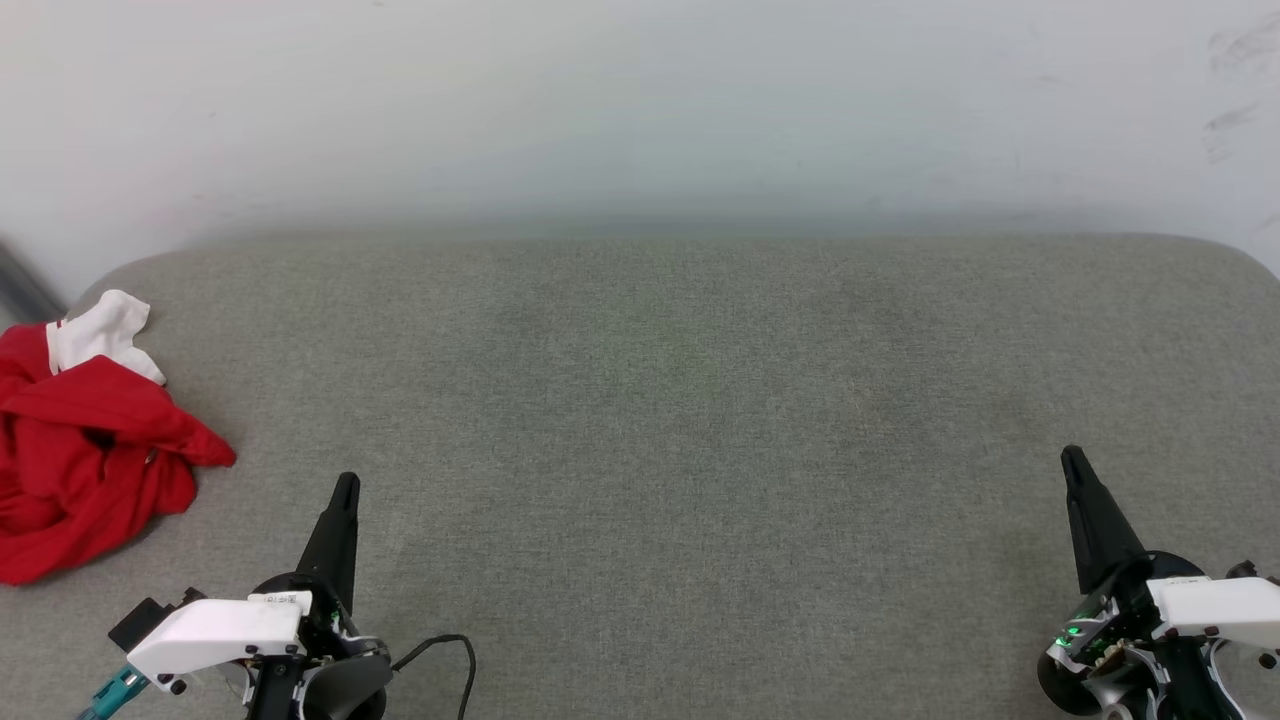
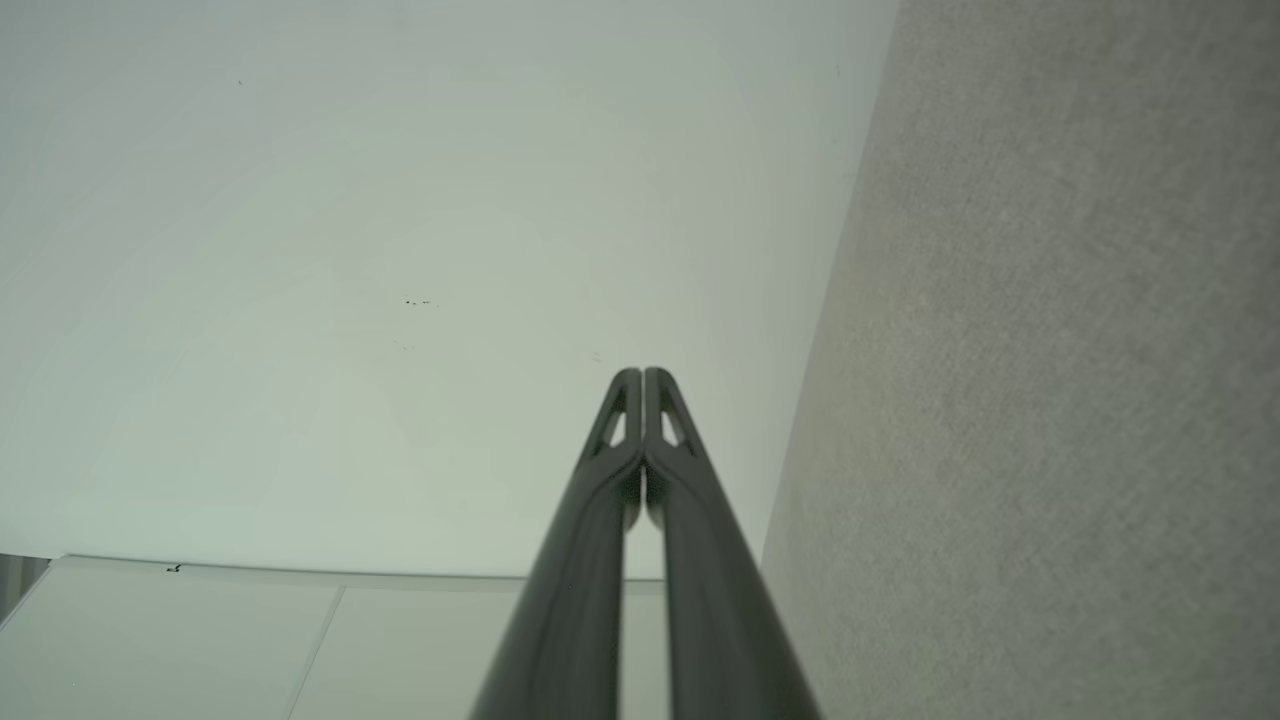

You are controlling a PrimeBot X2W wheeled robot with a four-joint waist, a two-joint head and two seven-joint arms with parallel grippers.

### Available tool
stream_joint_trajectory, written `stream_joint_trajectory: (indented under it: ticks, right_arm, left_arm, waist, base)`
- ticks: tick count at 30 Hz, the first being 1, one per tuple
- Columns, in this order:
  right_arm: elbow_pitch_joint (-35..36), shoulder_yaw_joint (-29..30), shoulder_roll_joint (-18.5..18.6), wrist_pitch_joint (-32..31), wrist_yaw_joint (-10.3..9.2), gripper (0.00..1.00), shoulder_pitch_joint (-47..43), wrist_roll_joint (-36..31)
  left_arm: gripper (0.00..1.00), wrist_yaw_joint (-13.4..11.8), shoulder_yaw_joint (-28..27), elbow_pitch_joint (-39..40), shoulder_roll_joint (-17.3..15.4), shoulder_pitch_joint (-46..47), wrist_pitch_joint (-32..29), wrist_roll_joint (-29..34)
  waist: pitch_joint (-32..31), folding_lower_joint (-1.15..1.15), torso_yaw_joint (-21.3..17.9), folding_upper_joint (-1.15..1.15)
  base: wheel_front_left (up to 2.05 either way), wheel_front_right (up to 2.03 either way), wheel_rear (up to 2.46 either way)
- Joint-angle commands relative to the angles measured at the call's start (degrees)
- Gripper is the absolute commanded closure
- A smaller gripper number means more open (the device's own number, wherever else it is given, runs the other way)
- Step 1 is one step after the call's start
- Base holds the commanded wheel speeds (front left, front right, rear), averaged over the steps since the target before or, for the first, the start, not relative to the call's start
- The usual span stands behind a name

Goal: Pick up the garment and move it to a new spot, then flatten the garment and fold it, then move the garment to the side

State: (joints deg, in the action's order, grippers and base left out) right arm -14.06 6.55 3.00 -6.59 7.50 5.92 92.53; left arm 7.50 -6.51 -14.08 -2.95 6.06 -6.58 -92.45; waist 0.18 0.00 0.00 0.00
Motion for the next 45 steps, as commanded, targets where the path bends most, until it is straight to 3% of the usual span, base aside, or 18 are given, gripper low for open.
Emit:
stream_joint_trajectory:
  ticks: [1, 30, 31, 39, 45]
  right_arm:
    - [-0.1, 0.1, -0.2, -0.1, -0.02, 1.00, 0.7, -0.3]
    - [-0.1, 0.0, -0.2, -0.1, -0.02, 1.00, 0.7, -0.3]
    - [0.0, 0.0, 0.0, 0.0, 0.00, 0.00, 0.0, 0.0]
    - [-0.8, -0.4, 0.0, 1.5, -0.01, 0.00, -1.7, -1.3]
    - [0.5, -0.2, -0.1, 3.2, -0.01, 0.00, -2.1, -6.2]
  left_arm:
    - [1.00, 0.1, -0.2, 0.0, 0.1, 0.5, -0.1, 0.2]
    - [1.00, 0.1, -0.2, 0.0, 0.1, 0.5, -0.1, 0.2]
    - [0.00, 0.0, 0.0, 0.0, 0.0, 0.0, 0.0, 0.0]
    - [0.00, 0.0, 0.4, -0.1, 0.2, -1.6, 1.5, 0.8]
    - [0.00, -0.2, -0.4, 1.0, 0.2, -1.9, 3.2, 4.6]
  waist:
    - [0.0, 0.00, 0.0, 0.00]
    - [0.0, 0.00, 0.0, 0.00]
    - [0.0, 0.00, 0.0, 0.00]
    - [0.0, 0.00, -0.1, 0.00]
    - [0.1, 0.00, -0.1, 0.00]
  base:
    - [0.00, 0.00, 0.00]
    - [0.00, 0.00, 0.00]
    - [0.00, 0.00, 0.00]
    - [0.00, 0.00, 0.00]
    - [0.00, 0.00, 0.00]
